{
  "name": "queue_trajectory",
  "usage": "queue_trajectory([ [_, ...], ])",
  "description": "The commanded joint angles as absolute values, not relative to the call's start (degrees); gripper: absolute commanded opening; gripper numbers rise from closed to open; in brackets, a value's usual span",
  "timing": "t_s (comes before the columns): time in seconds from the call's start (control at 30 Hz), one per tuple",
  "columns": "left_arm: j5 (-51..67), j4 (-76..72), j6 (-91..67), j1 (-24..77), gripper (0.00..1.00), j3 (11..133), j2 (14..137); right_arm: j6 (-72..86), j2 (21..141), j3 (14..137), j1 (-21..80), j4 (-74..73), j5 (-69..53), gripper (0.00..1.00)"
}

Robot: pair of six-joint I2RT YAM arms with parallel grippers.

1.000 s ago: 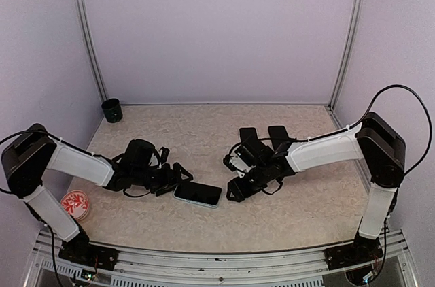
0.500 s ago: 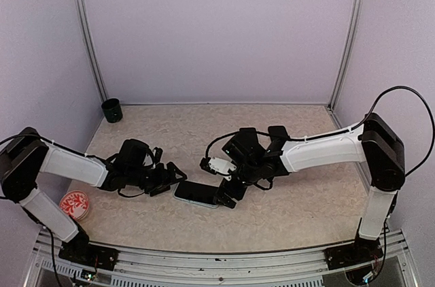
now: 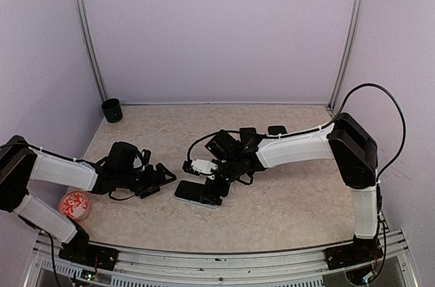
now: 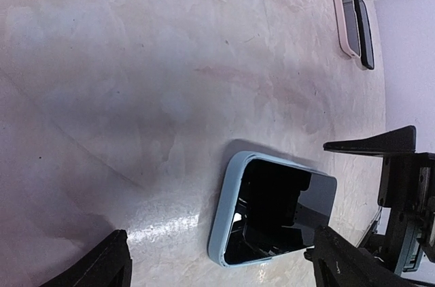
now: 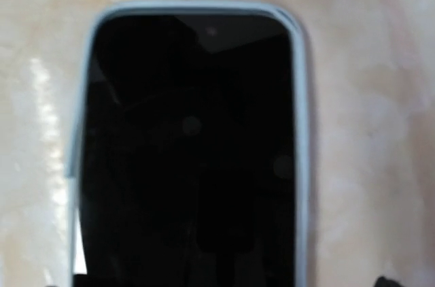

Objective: Put the phone into the phone case
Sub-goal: Adjust the phone and the phone case, then pick up the phone with the phone case at the center of the board.

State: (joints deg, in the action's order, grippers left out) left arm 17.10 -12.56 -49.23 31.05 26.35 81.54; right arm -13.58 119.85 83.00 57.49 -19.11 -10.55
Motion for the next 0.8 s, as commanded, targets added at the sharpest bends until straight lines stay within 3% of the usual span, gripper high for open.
queue_trajectory([
  [0.0,16.39,-12.04,-48.61,30.17,0.90,25.73,80.14,-14.52,121.29,84.28,57.83,-21.14,-14.68,0.99],
  [0.17,16.60,-12.28,-48.65,30.10,0.90,25.60,80.46,-14.37,121.55,84.12,57.92,-21.58,-16.91,0.99],
  [0.43,16.76,-12.75,-48.75,30.08,0.90,25.27,80.58,-14.82,124.10,85.64,58.72,-22.92,-8.41,0.99],
  [0.77,17.48,-14.08,-49.05,30.15,0.90,24.61,81.67,-15.88,125.69,86.31,59.72,-24.10,-6.31,0.96],
])
